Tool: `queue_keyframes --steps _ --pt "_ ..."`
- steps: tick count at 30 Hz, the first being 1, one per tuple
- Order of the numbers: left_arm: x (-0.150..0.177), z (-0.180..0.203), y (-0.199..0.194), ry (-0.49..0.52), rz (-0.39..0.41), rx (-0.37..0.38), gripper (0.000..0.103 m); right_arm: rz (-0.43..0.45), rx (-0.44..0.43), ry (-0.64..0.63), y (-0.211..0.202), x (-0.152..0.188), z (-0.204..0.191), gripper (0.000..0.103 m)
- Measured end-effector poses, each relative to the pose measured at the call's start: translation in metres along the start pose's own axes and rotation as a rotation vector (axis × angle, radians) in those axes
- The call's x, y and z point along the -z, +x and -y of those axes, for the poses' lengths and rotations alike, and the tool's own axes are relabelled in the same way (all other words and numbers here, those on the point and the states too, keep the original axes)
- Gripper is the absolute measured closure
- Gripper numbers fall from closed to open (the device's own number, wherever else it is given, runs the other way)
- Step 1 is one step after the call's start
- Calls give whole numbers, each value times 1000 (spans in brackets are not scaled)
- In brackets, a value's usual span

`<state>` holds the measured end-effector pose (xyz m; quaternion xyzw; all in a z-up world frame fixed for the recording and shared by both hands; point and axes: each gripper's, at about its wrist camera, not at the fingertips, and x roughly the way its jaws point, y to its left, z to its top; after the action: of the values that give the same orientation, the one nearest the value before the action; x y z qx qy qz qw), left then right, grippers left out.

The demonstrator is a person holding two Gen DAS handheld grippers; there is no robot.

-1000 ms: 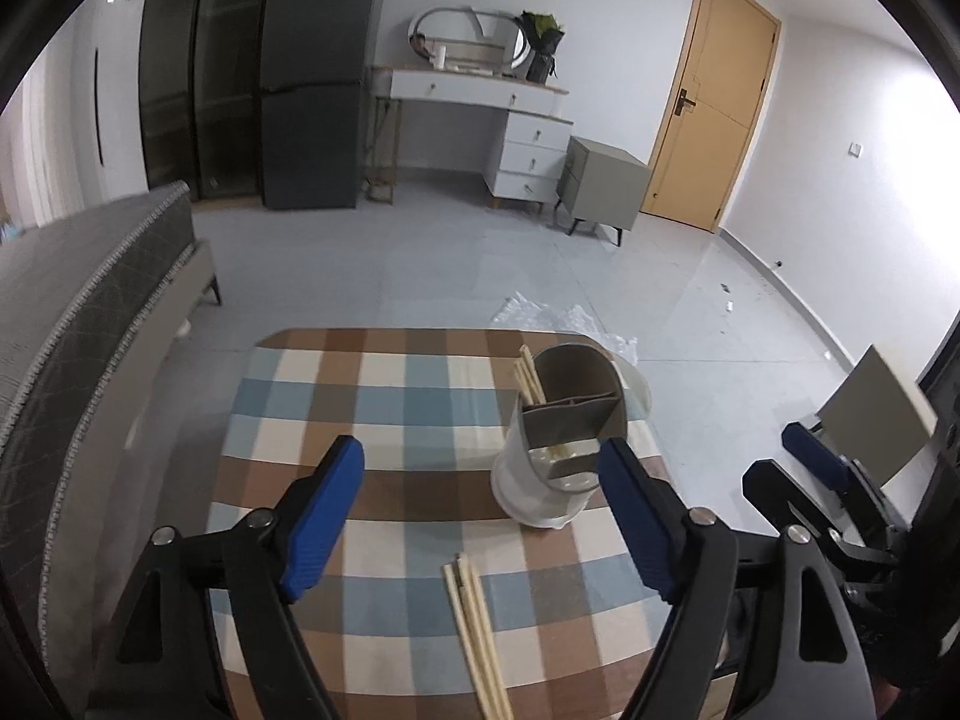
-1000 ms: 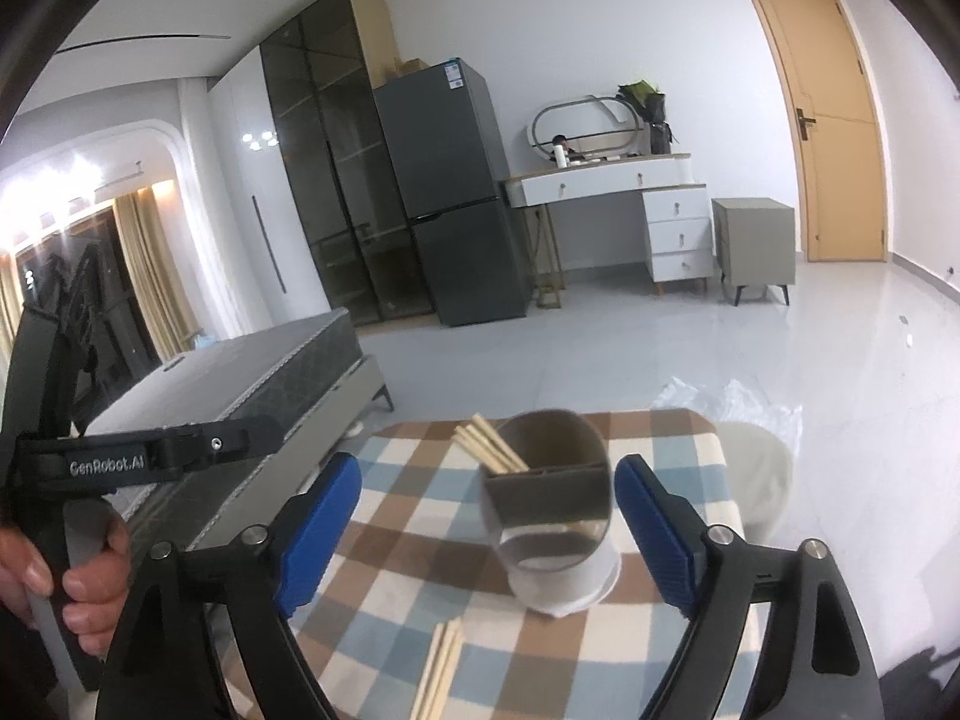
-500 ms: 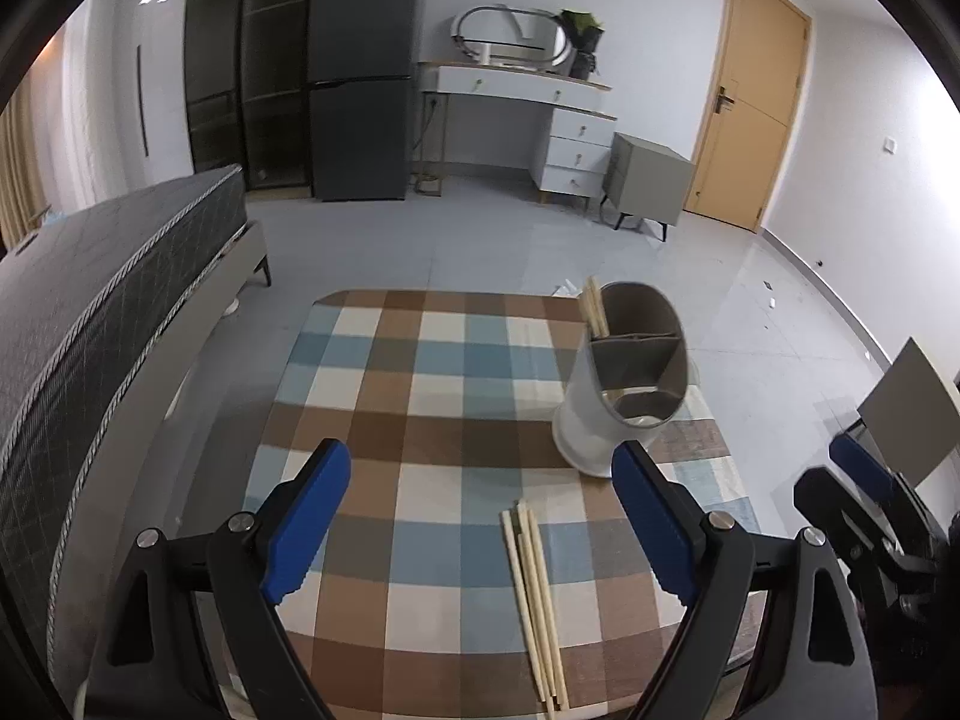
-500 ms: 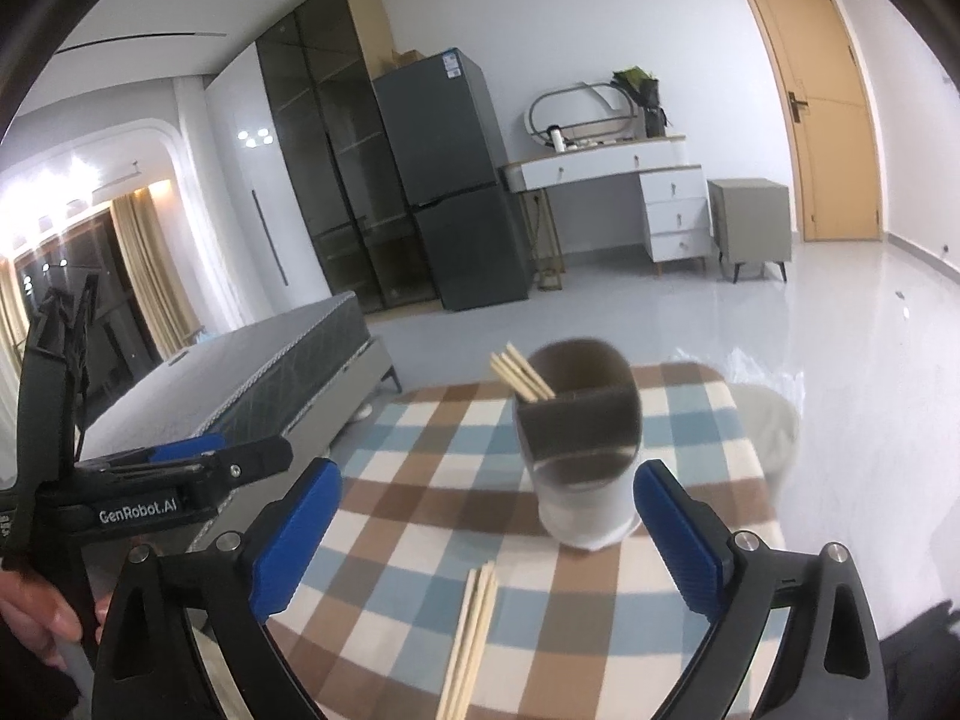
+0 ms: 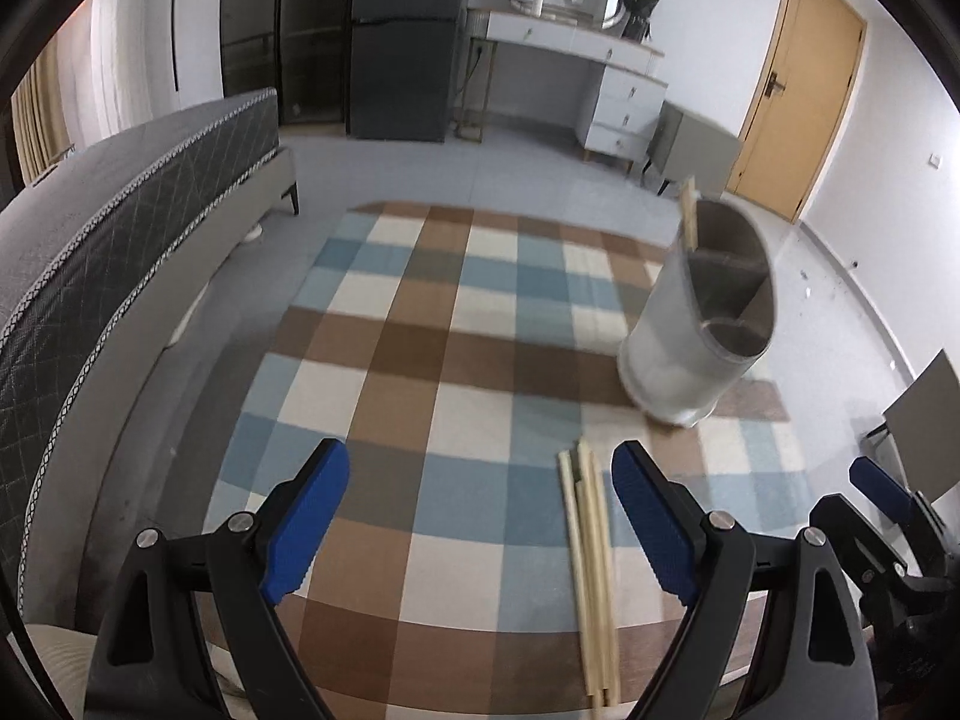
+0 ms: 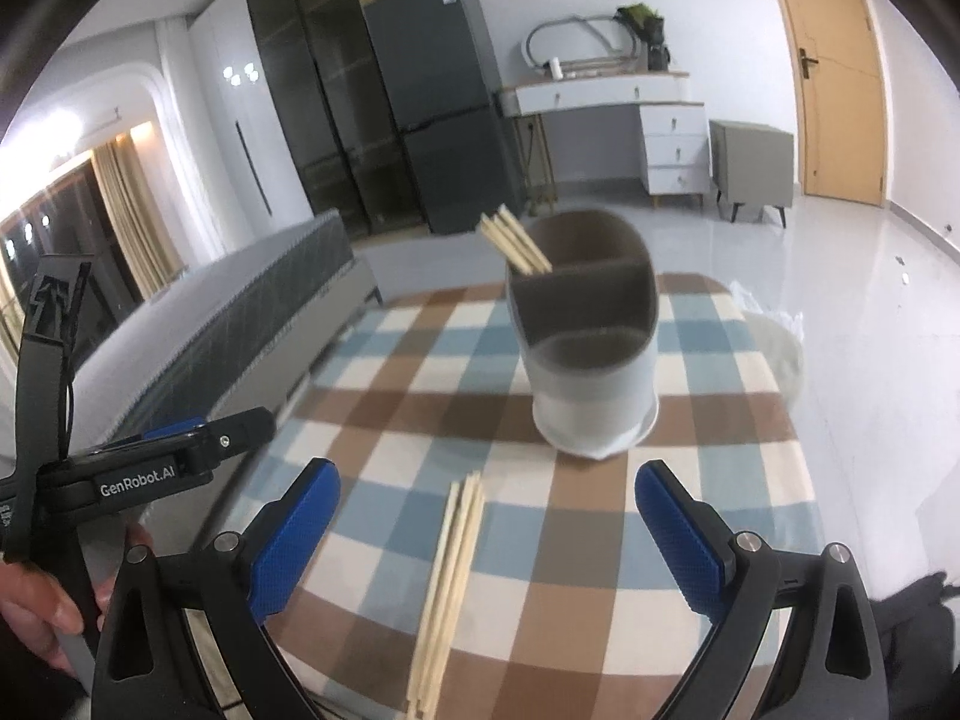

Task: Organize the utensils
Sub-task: 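Move both open grippers back toward the chopstick pile, then lower the right gripper to the pile and grasp a chopstick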

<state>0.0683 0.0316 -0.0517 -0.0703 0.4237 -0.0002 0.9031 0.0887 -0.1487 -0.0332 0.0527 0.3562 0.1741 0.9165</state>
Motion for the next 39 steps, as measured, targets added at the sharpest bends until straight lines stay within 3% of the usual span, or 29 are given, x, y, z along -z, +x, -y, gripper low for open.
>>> queue_keyframes --steps 8,13,18,26,39 --pt "7 -22 28 -74 -89 -43 17 -188 -26 -5 52 6 -2 8" --pt "7 -40 39 -167 -143 -35 17 -321 -38 15 92 5 3 26" --pt "6 -40 42 -172 -162 -26 17 -430 -53 18 125 6 4 47" --pt "5 -45 45 -190 -185 -8 17 -537 43 -125 158 8 -7 68" --pt "3 -53 46 -225 -200 -1 17 -593 109 -254 169 16 -28 73"
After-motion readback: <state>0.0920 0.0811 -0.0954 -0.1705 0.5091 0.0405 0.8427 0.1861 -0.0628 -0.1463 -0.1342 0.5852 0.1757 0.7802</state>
